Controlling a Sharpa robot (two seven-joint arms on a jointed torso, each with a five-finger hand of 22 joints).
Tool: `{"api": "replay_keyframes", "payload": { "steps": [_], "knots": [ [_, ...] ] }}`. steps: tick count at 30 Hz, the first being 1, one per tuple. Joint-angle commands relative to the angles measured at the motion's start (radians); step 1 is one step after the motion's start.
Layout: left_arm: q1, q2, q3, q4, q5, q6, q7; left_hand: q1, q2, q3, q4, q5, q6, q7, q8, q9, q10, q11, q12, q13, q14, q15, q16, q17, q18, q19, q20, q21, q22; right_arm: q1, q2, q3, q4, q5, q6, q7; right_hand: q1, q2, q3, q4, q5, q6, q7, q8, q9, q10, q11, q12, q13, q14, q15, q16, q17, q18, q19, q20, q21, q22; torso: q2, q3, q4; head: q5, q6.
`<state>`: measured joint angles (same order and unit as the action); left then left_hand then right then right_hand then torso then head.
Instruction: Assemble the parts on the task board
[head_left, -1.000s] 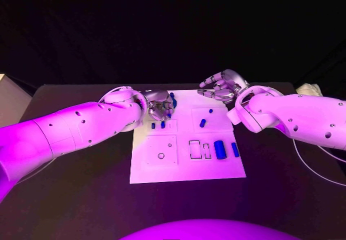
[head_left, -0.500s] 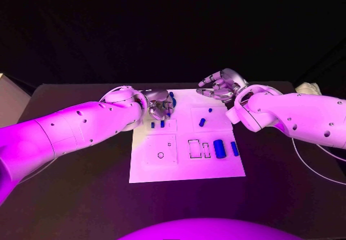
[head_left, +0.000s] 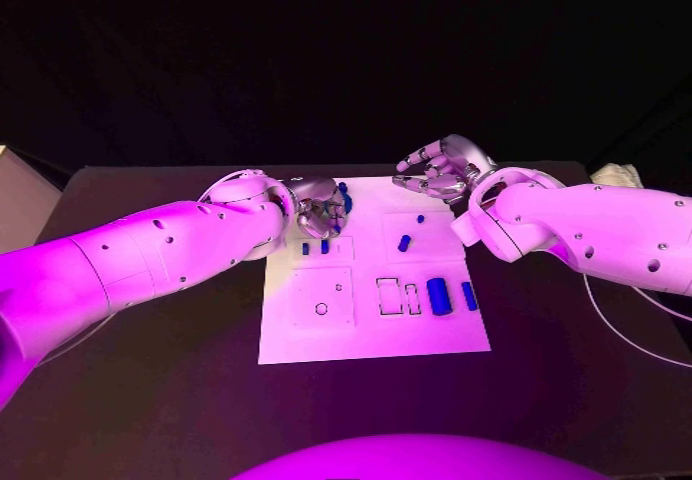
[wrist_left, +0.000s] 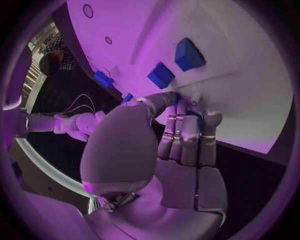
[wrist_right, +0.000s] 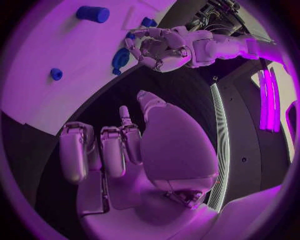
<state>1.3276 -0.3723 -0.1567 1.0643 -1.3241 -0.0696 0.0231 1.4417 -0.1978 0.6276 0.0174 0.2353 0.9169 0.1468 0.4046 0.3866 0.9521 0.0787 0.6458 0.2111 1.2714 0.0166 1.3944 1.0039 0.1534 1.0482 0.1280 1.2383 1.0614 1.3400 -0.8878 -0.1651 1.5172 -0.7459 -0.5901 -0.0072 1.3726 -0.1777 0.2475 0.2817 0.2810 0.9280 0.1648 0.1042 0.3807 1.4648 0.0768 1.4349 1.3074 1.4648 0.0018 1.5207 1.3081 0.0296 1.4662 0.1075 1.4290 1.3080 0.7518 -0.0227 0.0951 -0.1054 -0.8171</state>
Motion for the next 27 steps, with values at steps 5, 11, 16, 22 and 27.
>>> {"api": "replay_keyframes", "payload": {
  "steps": [5, 11, 16, 22, 27],
  "knots": [
    [-0.006, 0.001, -0.003, -0.005, -0.006, -0.028, 0.002, 0.0, 0.016, 0.004, -0.015, 0.002, 0.016, -0.002, -0.006, 0.002, 0.017, -0.002, -0.007, 0.0, 0.017, -0.002, 0.009, 0.009, -0.017, 0.018, -0.003, 0.014, 0.016, 0.0, 0.0, 0.0, 0.002, -0.002, 0.006, 0.011, -0.006, 0.002, 0.007, 0.0, 0.006, -0.004, 0.0, 0.004, -0.001, 0.004, 0.003, -0.004, 0.16, 0.075, 0.005, -0.006, 0.136, 0.007, 0.013, 0.007, -0.003, 0.181, -0.001, 0.0002, -0.0002, 0.0, 0.001],
    [-0.006, -0.017, -0.002, 0.009, 0.033, -0.088, 0.039, -0.02, 0.015, 0.0, -0.013, 0.002, 0.027, -0.002, -0.015, 0.002, 0.03, -0.001, -0.025, -0.004, 0.043, -0.002, 0.023, 0.042, -0.023, 0.04, -0.004, 0.03, 0.038, 0.0, 0.0, 0.0, 0.003, -0.002, 0.006, 0.013, -0.006, 0.002, 0.007, 0.0, 0.006, -0.004, 0.0, 0.004, -0.001, 0.004, 0.003, -0.004, 0.16, 0.075, 0.005, -0.006, 0.136, 0.007, 0.013, 0.007, -0.003, 0.181, 0.0, -0.0002, -0.0011, 0.0, 0.003],
    [-0.007, -0.047, 0.012, 0.041, 0.081, -0.112, 0.065, -0.035, 0.012, -0.006, -0.008, 0.002, 0.034, -0.003, -0.019, 0.003, 0.037, -0.002, -0.036, -0.007, 0.05, -0.002, 0.027, 0.046, -0.024, 0.042, -0.003, 0.031, 0.039, 0.0, -0.002, 0.0, 0.003, -0.002, 0.006, 0.013, -0.006, 0.002, 0.007, 0.0, 0.006, -0.004, 0.0, 0.004, -0.001, 0.004, 0.003, -0.004, 0.16, 0.075, 0.005, -0.006, 0.136, 0.007, 0.013, 0.007, -0.003, 0.181, 0.0, -0.0006, -0.0009, -0.003, 0.005],
    [-0.007, -0.09, 0.049, 0.089, 0.13, -0.107, 0.076, -0.037, 0.012, -0.007, -0.008, 0.001, 0.035, -0.003, -0.02, 0.004, 0.038, -0.002, -0.038, -0.008, 0.048, -0.002, 0.026, 0.042, -0.023, 0.042, -0.003, 0.03, 0.039, 0.0, -0.003, 0.0, 0.003, -0.002, 0.006, 0.013, -0.006, 0.002, 0.007, 0.0, 0.006, -0.004, 0.0, 0.004, -0.001, 0.004, 0.003, -0.004, 0.16, 0.075, 0.005, -0.006, 0.136, 0.007, 0.013, 0.007, -0.003, 0.181, -0.004, -0.0009, 0.002, -0.004, 0.005],
    [-0.006, -0.13, 0.074, 0.123, 0.156, -0.064, 0.071, -0.04, 0.01, -0.009, -0.008, 0.001, 0.037, -0.004, -0.02, 0.004, 0.041, -0.003, -0.04, -0.008, 0.049, -0.002, 0.026, 0.042, -0.023, 0.04, -0.003, 0.029, 0.037, 0.0, -0.005, 0.0, 0.003, -0.002, 0.006, 0.012, -0.008, 0.003, 0.01, 0.001, 0.007, -0.004, 0.0, 0.005, -0.002, 0.005, 0.003, -0.004, 0.16, 0.075, 0.005, -0.006, 0.136, 0.007, 0.013, 0.006, -0.003, 0.18, -0.004, -0.0004, 0.0037, -0.002, 0.006]
  ]
}}
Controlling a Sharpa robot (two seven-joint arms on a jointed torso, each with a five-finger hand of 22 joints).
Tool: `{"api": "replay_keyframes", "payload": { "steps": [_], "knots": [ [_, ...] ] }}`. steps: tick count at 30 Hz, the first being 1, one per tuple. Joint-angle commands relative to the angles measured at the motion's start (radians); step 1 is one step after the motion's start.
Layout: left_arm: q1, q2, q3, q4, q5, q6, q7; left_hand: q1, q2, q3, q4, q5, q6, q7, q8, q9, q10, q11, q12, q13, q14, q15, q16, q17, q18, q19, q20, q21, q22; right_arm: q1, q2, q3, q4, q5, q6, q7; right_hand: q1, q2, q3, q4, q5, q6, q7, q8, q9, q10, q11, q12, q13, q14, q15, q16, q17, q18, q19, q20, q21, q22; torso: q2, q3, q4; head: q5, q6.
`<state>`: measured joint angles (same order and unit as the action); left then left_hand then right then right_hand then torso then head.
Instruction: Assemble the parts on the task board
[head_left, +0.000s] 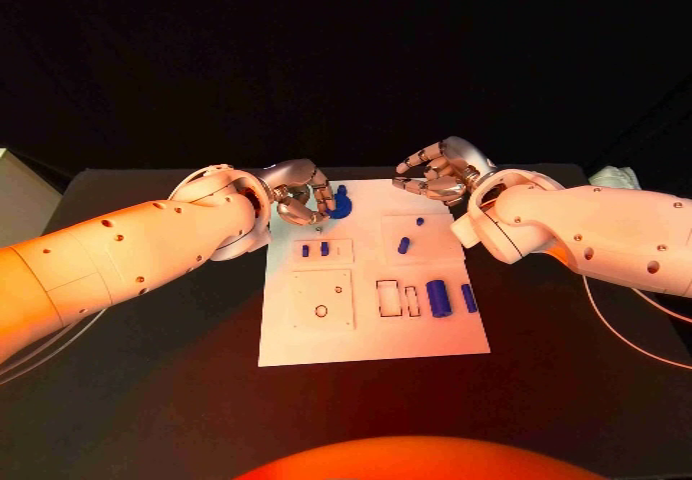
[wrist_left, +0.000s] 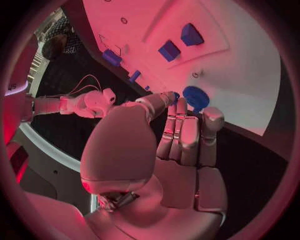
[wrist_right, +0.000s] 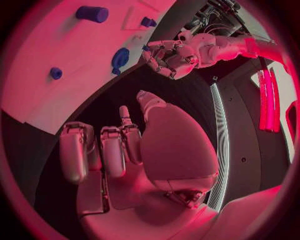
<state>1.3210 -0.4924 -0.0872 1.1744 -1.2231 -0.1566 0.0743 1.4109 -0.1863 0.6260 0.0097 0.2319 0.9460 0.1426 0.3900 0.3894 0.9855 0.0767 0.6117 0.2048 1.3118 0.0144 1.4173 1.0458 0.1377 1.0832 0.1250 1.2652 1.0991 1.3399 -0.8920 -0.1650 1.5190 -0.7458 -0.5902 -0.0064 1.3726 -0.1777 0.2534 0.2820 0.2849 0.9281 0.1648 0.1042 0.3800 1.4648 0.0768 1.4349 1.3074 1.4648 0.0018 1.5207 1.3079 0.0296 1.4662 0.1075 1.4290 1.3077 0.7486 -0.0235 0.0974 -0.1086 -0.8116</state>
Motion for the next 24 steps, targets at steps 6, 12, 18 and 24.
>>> {"api": "replay_keyframes", "payload": {
  "steps": [6, 12, 18, 24],
  "knots": [
    [0.0, -0.037, 0.013, 0.02, 0.058, 0.07, 0.002, -0.009, -0.001, -0.008, -0.001, 0.005, 0.01, 0.0, -0.006, 0.002, 0.01, -0.001, -0.007, -0.002, 0.008, 0.0, 0.003, -0.001, -0.008, 0.006, 0.0, 0.002, 0.0, 0.0, -0.003, 0.0, 0.001, -0.003, 0.007, 0.011, -0.008, 0.003, 0.004, 0.0, 0.003, -0.004, 0.0, 0.005, -0.001, 0.005, 0.003, -0.004, 0.16, 0.075, 0.005, -0.006, 0.136, 0.007, 0.013, 0.006, -0.003, 0.181, -0.002, -0.001, 0.0024, 0.002, -0.002],
    [0.0, -0.038, 0.01, 0.001, 0.035, 0.091, -0.012, -0.009, 0.0, -0.008, -0.001, 0.005, 0.012, -0.001, -0.006, 0.002, 0.012, -0.002, -0.007, -0.002, 0.009, -0.001, 0.004, 0.0, -0.008, 0.007, -0.001, 0.002, 0.001, 0.0, -0.004, 0.0, 0.002, -0.003, 0.007, 0.01, -0.008, 0.003, 0.004, 0.0, 0.003, -0.004, 0.0, 0.005, -0.001, 0.005, 0.003, -0.004, 0.16, 0.075, 0.005, -0.006, 0.136, 0.007, 0.013, 0.006, -0.003, 0.181, -0.001, -0.0004, 0.0022, 0.007, 0.0],
    [-0.002, -0.027, 0.001, -0.02, 0.018, 0.1, -0.015, -0.008, -0.001, -0.008, -0.002, 0.005, 0.012, -0.001, -0.006, 0.003, 0.013, -0.002, -0.008, -0.002, 0.01, -0.001, 0.004, 0.001, -0.008, 0.007, -0.001, 0.002, 0.001, 0.0, -0.003, 0.0, 0.002, -0.003, 0.007, 0.01, -0.008, 0.003, 0.004, 0.0, 0.003, -0.004, 0.0, 0.005, -0.001, 0.005, 0.003, -0.004, 0.16, 0.075, 0.005, -0.006, 0.136, 0.007, 0.013, 0.006, -0.003, 0.181, 0.002, -0.0008, 0.0, 0.01, -0.001],
    [-0.009, -0.01, -0.007, -0.04, 0.002, 0.105, -0.013, -0.008, -0.001, -0.008, -0.003, 0.005, 0.013, -0.001, -0.007, 0.003, 0.014, -0.003, -0.009, -0.002, 0.01, -0.001, 0.005, 0.001, -0.008, 0.007, -0.001, 0.002, 0.001, 0.0, -0.002, 0.0, 0.001, -0.003, 0.008, 0.01, -0.008, 0.003, 0.004, 0.0, 0.003, -0.004, 0.0, 0.005, -0.001, 0.005, 0.003, -0.004, 0.16, 0.075, 0.005, -0.006, 0.136, 0.007, 0.013, 0.006, -0.003, 0.181, 0.002, -0.0004, -0.0009, 0.011, -0.001]
  ]
}}
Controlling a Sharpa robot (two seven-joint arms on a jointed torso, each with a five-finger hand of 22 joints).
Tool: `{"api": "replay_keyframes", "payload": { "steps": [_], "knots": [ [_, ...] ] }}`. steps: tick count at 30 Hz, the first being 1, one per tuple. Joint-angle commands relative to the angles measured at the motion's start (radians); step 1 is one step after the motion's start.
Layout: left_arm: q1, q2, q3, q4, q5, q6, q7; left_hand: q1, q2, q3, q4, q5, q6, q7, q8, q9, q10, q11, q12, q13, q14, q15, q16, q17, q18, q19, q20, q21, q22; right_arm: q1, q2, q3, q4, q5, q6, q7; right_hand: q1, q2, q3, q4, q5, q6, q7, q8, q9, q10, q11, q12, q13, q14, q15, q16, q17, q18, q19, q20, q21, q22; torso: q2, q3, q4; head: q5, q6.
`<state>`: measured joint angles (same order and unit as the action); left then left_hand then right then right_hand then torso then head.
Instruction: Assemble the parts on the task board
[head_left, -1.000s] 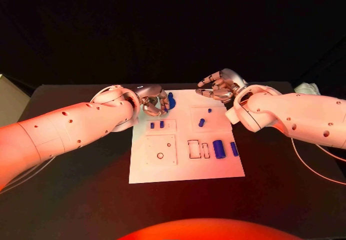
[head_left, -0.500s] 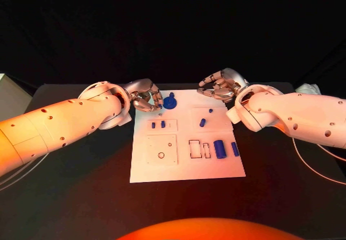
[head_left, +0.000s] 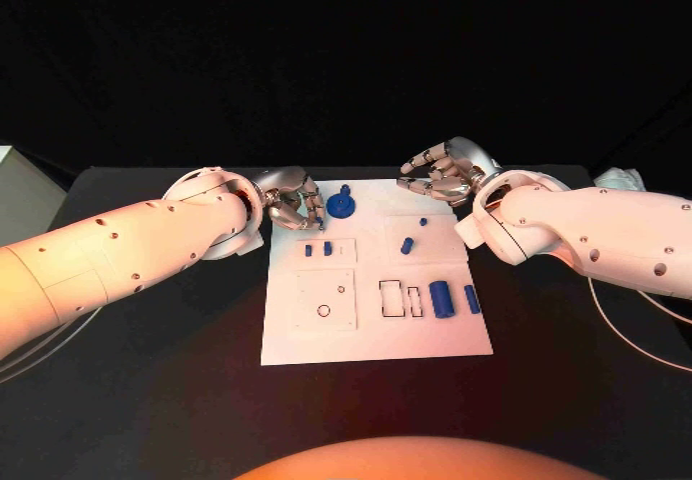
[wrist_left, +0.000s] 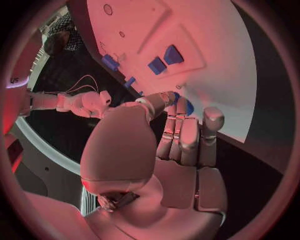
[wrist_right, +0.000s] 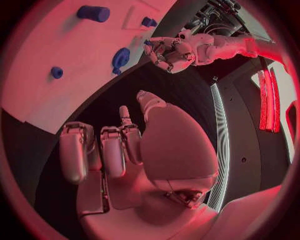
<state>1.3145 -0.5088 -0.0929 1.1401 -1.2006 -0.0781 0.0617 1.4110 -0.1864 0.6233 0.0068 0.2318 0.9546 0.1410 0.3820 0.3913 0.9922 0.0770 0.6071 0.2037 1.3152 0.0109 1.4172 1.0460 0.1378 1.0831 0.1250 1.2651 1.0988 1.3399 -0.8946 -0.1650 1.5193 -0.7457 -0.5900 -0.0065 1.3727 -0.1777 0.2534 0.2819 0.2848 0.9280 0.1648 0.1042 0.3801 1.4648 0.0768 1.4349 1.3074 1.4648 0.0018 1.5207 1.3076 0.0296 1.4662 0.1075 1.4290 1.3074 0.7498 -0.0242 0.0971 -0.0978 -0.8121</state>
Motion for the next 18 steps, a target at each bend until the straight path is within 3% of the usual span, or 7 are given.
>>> {"api": "replay_keyframes", "payload": {
  "steps": [1, 18],
  "knots": [
    [-0.004, 0.009, -0.002, -0.009, -0.022, 0.027, -0.001, -0.008, -0.001, -0.006, 0.0, 0.005, 0.004, 0.0, 0.001, 0.001, 0.007, -0.003, -0.004, -0.001, 0.007, 0.002, 0.005, 0.001, -0.008, 0.007, -0.001, 0.002, 0.001, 0.0, 0.001, 0.0, 0.001, -0.003, 0.008, 0.01, -0.008, 0.003, 0.004, 0.0, 0.003, -0.004, 0.0, 0.005, -0.001, 0.005, 0.003, -0.004, 0.16, 0.075, 0.005, -0.006, 0.136, 0.007, 0.013, 0.006, -0.003, 0.181, 0.0, 0.0007, -0.0007, 0.0, -0.001],
    [-0.01, 0.02, -0.008, -0.023, -0.03, 0.05, -0.006, -0.007, 0.0, -0.005, -0.002, 0.006, 0.006, 0.0, 0.001, 0.001, 0.009, -0.003, -0.005, -0.001, 0.008, 0.002, 0.005, 0.002, -0.008, 0.009, -0.001, 0.003, 0.003, 0.0, -0.001, 0.0, 0.002, -0.003, 0.007, 0.01, -0.009, 0.003, 0.006, 0.0, 0.004, -0.004, 0.0, 0.006, -0.001, 0.005, 0.003, -0.004, 0.159, 0.075, 0.005, -0.007, 0.136, 0.007, 0.013, 0.006, -0.004, 0.181, -0.001, 0.0005, 0.0006, -0.003, -0.006]
  ]
}}
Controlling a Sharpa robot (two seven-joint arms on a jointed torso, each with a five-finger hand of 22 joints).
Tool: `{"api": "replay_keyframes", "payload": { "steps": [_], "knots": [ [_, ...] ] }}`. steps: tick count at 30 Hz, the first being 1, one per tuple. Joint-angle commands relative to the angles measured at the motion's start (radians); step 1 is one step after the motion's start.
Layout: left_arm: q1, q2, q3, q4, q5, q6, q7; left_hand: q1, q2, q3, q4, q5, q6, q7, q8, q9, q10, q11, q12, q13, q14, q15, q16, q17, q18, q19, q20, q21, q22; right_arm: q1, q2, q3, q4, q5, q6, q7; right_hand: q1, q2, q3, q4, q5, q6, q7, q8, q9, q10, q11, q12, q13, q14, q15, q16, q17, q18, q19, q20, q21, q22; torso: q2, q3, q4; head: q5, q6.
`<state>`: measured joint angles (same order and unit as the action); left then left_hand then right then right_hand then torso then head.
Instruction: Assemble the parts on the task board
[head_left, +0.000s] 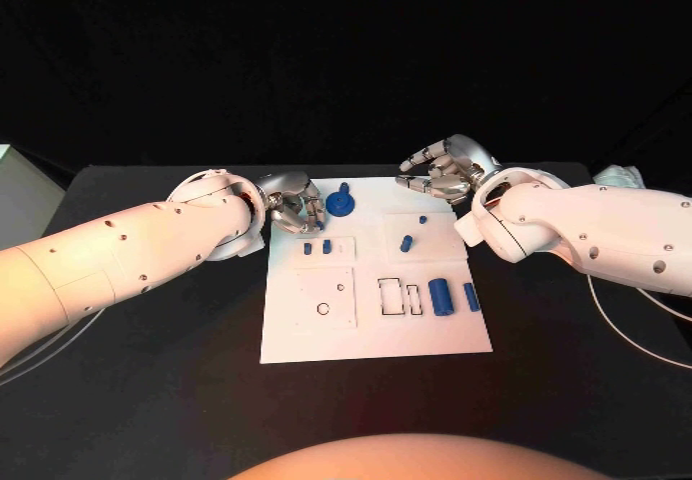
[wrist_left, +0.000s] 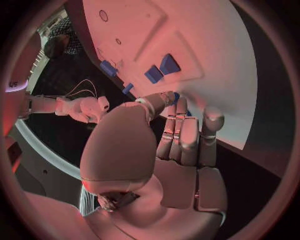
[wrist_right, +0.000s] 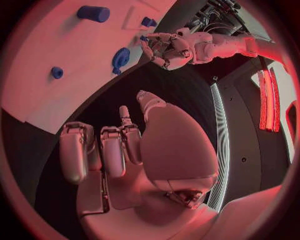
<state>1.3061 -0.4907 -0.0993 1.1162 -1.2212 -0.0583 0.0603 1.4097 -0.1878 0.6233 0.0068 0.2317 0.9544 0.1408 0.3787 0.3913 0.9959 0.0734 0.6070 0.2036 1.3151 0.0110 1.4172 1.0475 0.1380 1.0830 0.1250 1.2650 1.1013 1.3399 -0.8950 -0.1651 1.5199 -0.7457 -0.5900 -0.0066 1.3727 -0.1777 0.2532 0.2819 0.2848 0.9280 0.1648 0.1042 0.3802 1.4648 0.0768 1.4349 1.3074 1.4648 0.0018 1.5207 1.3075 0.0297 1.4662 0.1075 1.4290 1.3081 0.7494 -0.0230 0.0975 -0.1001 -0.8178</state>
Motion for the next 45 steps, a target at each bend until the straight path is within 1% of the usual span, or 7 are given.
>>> {"api": "replay_keyframes", "payload": {
  "steps": [1, 23, 29, 39, 41, 44, 45],
  "knots": [
    [-0.002, 0.002, -0.002, 0.001, -0.01, 0.032, -0.006, -0.006, 0.002, -0.005, -0.002, 0.006, 0.006, 0.0, 0.004, 0.001, 0.006, 0.0, -0.005, -0.001, 0.008, 0.002, 0.005, 0.001, -0.009, 0.009, -0.001, 0.003, 0.001, 0.0, 0.0, 0.0, 0.002, -0.003, 0.007, 0.01, -0.009, 0.003, 0.006, 0.0, 0.004, -0.004, 0.0, 0.006, -0.001, 0.005, 0.003, -0.004, 0.159, 0.075, 0.005, -0.007, 0.136, 0.007, 0.013, 0.006, -0.004, 0.18, -0.001, -0.0006, 0.0002, 0.0, -0.001],
    [-0.002, 0.024, -0.009, -0.025, -0.018, 0.041, -0.032, 0.0, 0.005, -0.001, -0.01, 0.009, 0.005, 0.002, -0.004, 0.001, 0.008, 0.002, -0.014, -0.001, 0.0, 0.001, 0.0, -0.016, -0.006, 0.001, -0.003, -0.002, -0.007, 0.0, 0.001, 0.0, 0.0, -0.003, 0.007, 0.011, -0.009, 0.003, 0.006, 0.0, 0.004, -0.004, 0.0, 0.006, -0.001, 0.005, 0.003, -0.004, 0.159, 0.075, 0.005, -0.007, 0.136, 0.007, 0.013, 0.006, -0.004, 0.18, 0.0, -0.0006, -0.0004, -0.002, -0.001],
    [-0.002, 0.026, -0.01, -0.027, -0.018, 0.057, -0.035, 0.0, 0.007, 0.004, -0.015, 0.014, -0.003, 0.008, -0.019, -0.002, 0.002, 0.008, -0.03, -0.005, -0.009, 0.006, -0.004, -0.027, -0.004, -0.01, -0.002, -0.008, -0.015, 0.0, 0.001, 0.0, 0.0, -0.003, 0.008, 0.01, -0.009, 0.003, 0.006, 0.0, 0.004, -0.004, 0.0, 0.006, -0.001, 0.005, 0.003, -0.004, 0.159, 0.075, 0.005, -0.007, 0.136, 0.007, 0.013, 0.006, -0.004, 0.18, 0.0, -0.0001, 0.0007, -0.003, -0.002],
    [-0.002, 0.02, -0.011, -0.023, -0.018, 0.06, -0.033, 0.0, 0.007, 0.004, -0.015, 0.013, -0.003, 0.008, -0.019, -0.002, 0.002, 0.008, -0.031, -0.005, -0.009, 0.006, -0.004, -0.026, -0.005, -0.009, -0.001, -0.008, -0.015, 0.0, -0.001, 0.0, 0.0, -0.003, 0.007, 0.01, -0.009, 0.003, 0.006, 0.0, 0.004, -0.004, 0.0, 0.006, -0.001, 0.005, 0.003, -0.004, 0.159, 0.075, 0.005, -0.007, 0.136, 0.007, 0.013, 0.006, -0.004, 0.18, -0.001, -0.0009, 0.0003, -0.003, -0.003],
    [-0.002, 0.018, -0.011, -0.022, -0.017, 0.051, -0.028, -0.005, 0.002, 0.005, -0.017, 0.013, -0.012, 0.011, -0.031, -0.005, -0.005, 0.012, -0.042, -0.007, -0.025, 0.01, -0.012, -0.052, 0.0, -0.028, 0.001, -0.019, -0.03, 0.0, -0.001, 0.0, 0.0, -0.003, 0.007, 0.01, -0.009, 0.003, 0.006, 0.0, 0.004, -0.004, 0.0, 0.006, -0.001, 0.005, 0.003, -0.004, 0.159, 0.075, 0.005, -0.007, 0.136, 0.007, 0.013, 0.006, -0.004, 0.18, -0.001, -0.0009, 0.0003, -0.001, -0.002],
    [-0.002, 0.018, -0.011, -0.021, -0.015, 0.038, -0.022, -0.014, -0.006, 0.017, -0.02, 0.012, -0.072, 0.021, -0.085, -0.024, -0.014, 0.019, -0.075, -0.018, -0.044, 0.017, -0.019, -0.076, 0.003, -0.045, 0.008, -0.03, -0.041, 0.0, -0.001, 0.0, -0.001, -0.003, 0.007, 0.011, -0.009, 0.003, 0.006, 0.0, 0.004, -0.004, 0.0, 0.006, -0.001, 0.005, 0.003, -0.004, 0.159, 0.075, 0.005, -0.007, 0.136, 0.007, 0.013, 0.006, -0.004, 0.18, 0.0, -0.0012, 0.0009, -0.001, -0.002],
    [-0.002, 0.018, -0.011, -0.021, -0.014, 0.037, -0.021, -0.015, -0.007, 0.018, -0.021, 0.012, -0.076, 0.021, -0.089, -0.026, -0.013, 0.019, -0.077, -0.018, -0.045, 0.017, -0.019, -0.078, 0.003, -0.045, 0.008, -0.03, -0.041, 0.0, -0.001, 0.0, -0.001, -0.003, 0.007, 0.011, -0.009, 0.003, 0.006, 0.0, 0.004, -0.004, 0.0, 0.006, -0.001, 0.005, 0.003, -0.004, 0.159, 0.075, 0.005, -0.007, 0.136, 0.007, 0.013, 0.006, -0.004, 0.18, 0.0, -0.0012, 0.0009, -0.001, -0.002]
  ]
}}
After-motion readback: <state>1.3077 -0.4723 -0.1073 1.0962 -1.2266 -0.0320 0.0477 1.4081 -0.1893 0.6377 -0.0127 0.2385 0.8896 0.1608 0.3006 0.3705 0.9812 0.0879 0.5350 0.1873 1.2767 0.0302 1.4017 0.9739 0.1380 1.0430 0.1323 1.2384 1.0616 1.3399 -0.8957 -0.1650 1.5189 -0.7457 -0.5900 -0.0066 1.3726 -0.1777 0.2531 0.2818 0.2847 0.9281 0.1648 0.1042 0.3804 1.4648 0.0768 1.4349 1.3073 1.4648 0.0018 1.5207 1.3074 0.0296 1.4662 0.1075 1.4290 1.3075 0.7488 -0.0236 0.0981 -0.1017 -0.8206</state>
